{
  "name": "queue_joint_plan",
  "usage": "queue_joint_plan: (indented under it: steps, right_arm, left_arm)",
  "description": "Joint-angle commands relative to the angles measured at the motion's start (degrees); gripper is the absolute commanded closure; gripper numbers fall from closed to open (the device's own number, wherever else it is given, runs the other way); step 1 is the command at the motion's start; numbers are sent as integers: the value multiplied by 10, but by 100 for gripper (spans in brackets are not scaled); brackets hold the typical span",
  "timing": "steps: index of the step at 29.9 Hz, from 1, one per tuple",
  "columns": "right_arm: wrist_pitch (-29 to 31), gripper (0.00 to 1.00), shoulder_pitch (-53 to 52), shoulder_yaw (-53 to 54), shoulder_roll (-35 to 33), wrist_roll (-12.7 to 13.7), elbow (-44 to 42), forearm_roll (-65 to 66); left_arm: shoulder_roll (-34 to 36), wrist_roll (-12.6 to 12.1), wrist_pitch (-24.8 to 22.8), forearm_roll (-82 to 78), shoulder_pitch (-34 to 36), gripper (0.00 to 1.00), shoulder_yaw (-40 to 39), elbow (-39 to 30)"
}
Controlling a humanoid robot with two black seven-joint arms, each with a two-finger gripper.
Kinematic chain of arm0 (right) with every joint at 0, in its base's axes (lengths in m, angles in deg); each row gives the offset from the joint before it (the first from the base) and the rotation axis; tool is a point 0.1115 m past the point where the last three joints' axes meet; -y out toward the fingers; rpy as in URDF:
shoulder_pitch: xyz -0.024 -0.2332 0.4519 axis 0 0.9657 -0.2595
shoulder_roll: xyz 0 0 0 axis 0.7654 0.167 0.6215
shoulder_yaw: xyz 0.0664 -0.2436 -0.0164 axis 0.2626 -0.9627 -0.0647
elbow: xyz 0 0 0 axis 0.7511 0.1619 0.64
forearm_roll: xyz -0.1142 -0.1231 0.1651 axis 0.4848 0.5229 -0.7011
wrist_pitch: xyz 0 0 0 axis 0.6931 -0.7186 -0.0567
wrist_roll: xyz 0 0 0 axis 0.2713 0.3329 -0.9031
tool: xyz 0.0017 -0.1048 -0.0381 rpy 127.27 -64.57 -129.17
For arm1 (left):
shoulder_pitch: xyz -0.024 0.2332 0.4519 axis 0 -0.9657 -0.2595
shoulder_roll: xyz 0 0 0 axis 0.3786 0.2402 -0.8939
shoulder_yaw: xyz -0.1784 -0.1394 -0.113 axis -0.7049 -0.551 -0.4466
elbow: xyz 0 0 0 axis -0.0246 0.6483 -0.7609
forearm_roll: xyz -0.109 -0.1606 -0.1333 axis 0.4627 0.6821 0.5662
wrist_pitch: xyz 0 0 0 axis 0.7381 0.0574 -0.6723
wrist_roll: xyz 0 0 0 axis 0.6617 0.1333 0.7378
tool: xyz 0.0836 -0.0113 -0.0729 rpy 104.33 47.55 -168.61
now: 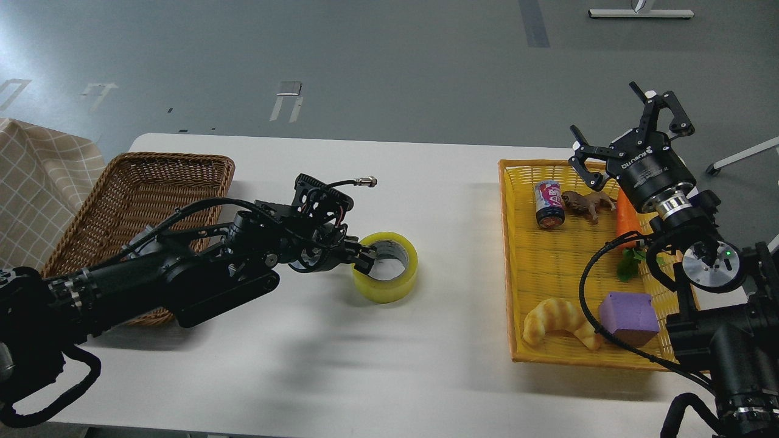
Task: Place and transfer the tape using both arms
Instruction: 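Reach the left gripper to the tape roll and grasp its rim, then lift the tape roll with the left gripper and lower it into the wicker basket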
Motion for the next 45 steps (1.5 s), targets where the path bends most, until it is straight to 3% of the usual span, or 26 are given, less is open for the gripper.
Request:
queue_joint_plan:
  steps: [1, 8, 18, 31, 45]
  right_arm:
    - [0, 0, 0, 0, 0, 0, 1, 0]
    - [0, 0, -1, 0, 0, 0, 2, -1]
    - [0, 0, -4, 0, 0, 0, 2, -1]
    - [0, 0, -6, 0, 0, 0, 2, -2]
    - [0, 0, -8, -8, 0, 0, 2, -2]
  left_arm:
    - [-1, 7, 0, -2, 1, 100, 1, 3]
    - [6, 8, 0, -1, 21, 100, -2, -7]
    - [51, 26, 0, 43, 107, 100, -2, -10]
    - [182, 51, 0, 46, 128, 100, -3, -7]
    - [313, 53, 0, 60, 121, 100, -1, 12]
